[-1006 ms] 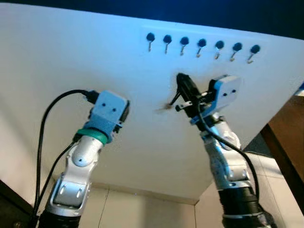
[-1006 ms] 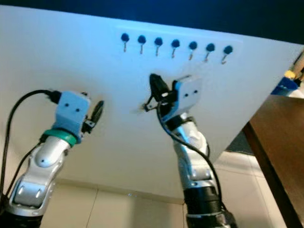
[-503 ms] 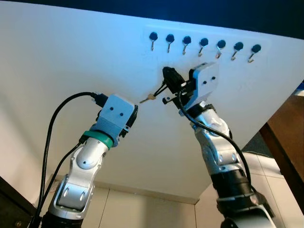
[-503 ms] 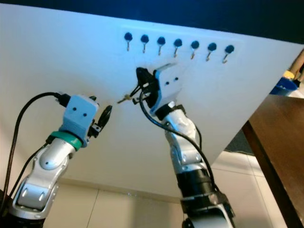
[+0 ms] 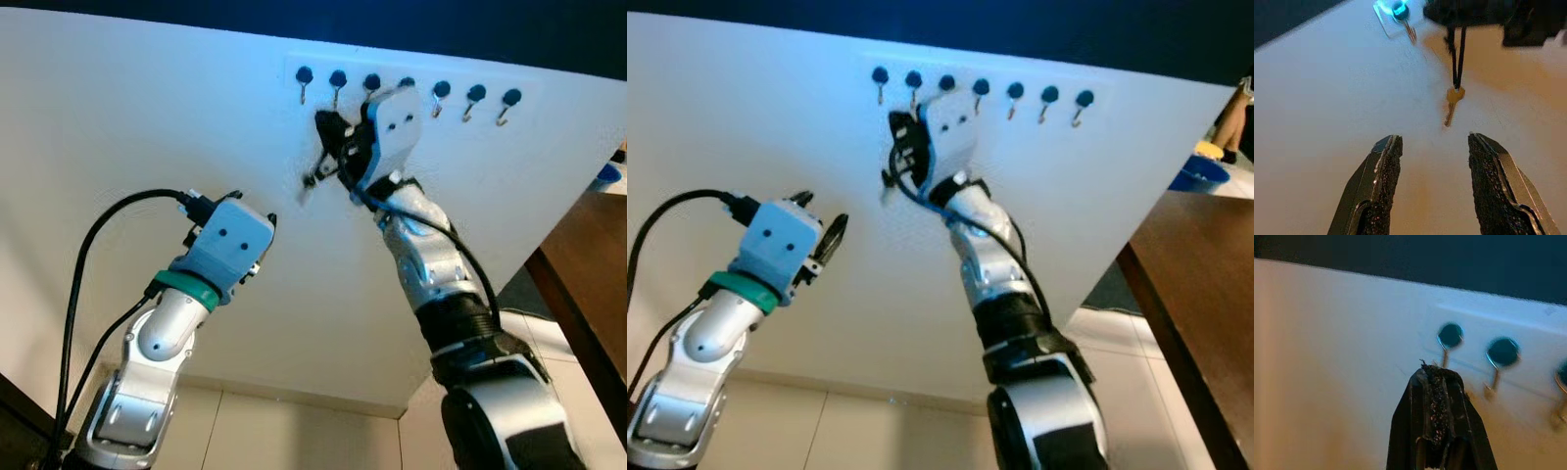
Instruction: Hang keys on a hook
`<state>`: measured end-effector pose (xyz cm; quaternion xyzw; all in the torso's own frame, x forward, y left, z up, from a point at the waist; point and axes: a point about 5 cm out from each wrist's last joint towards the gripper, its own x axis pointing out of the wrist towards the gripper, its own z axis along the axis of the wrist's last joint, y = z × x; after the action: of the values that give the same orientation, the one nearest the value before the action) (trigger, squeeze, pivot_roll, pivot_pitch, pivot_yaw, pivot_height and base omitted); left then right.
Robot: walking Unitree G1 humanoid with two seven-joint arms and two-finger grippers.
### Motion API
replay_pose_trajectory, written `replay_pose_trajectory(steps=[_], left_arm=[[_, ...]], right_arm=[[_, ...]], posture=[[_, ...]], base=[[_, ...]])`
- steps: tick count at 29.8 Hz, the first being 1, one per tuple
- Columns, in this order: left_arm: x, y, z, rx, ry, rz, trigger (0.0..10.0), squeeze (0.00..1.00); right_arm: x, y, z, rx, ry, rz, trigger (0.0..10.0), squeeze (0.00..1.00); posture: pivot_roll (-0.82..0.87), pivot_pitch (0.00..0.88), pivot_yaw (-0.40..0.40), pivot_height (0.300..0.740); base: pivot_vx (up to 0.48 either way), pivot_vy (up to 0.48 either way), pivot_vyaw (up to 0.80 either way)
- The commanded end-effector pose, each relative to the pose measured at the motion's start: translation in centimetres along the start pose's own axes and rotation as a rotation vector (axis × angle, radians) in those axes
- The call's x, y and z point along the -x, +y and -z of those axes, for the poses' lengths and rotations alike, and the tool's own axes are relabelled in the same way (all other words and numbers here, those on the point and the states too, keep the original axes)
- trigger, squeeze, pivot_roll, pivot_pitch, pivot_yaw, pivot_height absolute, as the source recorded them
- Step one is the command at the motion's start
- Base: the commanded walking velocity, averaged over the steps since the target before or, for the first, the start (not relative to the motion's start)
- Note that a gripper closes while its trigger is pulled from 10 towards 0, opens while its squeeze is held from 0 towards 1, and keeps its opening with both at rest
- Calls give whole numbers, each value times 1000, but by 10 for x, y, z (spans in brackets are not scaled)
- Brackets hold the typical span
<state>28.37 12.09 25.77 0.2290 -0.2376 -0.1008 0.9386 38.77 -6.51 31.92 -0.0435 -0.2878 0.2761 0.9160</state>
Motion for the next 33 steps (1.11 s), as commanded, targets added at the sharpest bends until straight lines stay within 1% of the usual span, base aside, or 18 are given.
replay_pose_trajectory(steps=[1,4,9,10,11,14,15,21,28,31,33], left_arm=[[1,0,-6,-1,-28,-14,10000,0],[3,0,-13,12,-47,-27,10000,0],[3,0,-14,14,-48,-29,10000,0],[3,0,-15,14,-50,-30,10000,0],[5,1,-17,16,-49,-34,10000,0],[10,2,-19,16,-36,-33,10000,0],[10,2,-19,16,-36,-33,10000,0],[14,2,-20,19,-23,-27,10000,0],[16,-1,-22,27,-12,-14,10000,0],[16,-2,-23,32,-8,-8,10000,0],[15,-2,-23,33,-7,-7,10000,0]], right_arm=[[-4,-2,-4,-9,-18,2,10000,0],[-13,-3,-11,-2,-31,-2,10000,0],[-15,-4,-13,1,-33,-3,10000,0],[-17,-5,-14,5,-32,0,10000,0],[-20,-8,-16,0,-32,14,10000,0],[-27,-10,-21,-11,-27,39,10000,0],[-27,-10,-21,-11,-27,39,10000,0],[-33,-7,-27,-23,-52,30,10000,0],[-39,-1,-34,-19,-85,-18,10000,0],[-41,3,-31,72,-28,-44,10000,0],[-42,4,-31,81,-26,-53,10000,0]], posture=[[158,98,10,740],[163,121,6,740],[164,124,5,740],[170,130,4,740],[189,161,10,740],[198,179,13,740],[198,179,13,740],[213,206,19,740],[216,222,32,740],[210,221,34,740],[209,221,34,740]], base=[[0,0,0],[0,0,0],[0,0,0],[0,0,0],[0,0,0],[0,0,0],[0,0,0],[0,0,0],[0,0,0],[0,0,0],[0,0,0]])
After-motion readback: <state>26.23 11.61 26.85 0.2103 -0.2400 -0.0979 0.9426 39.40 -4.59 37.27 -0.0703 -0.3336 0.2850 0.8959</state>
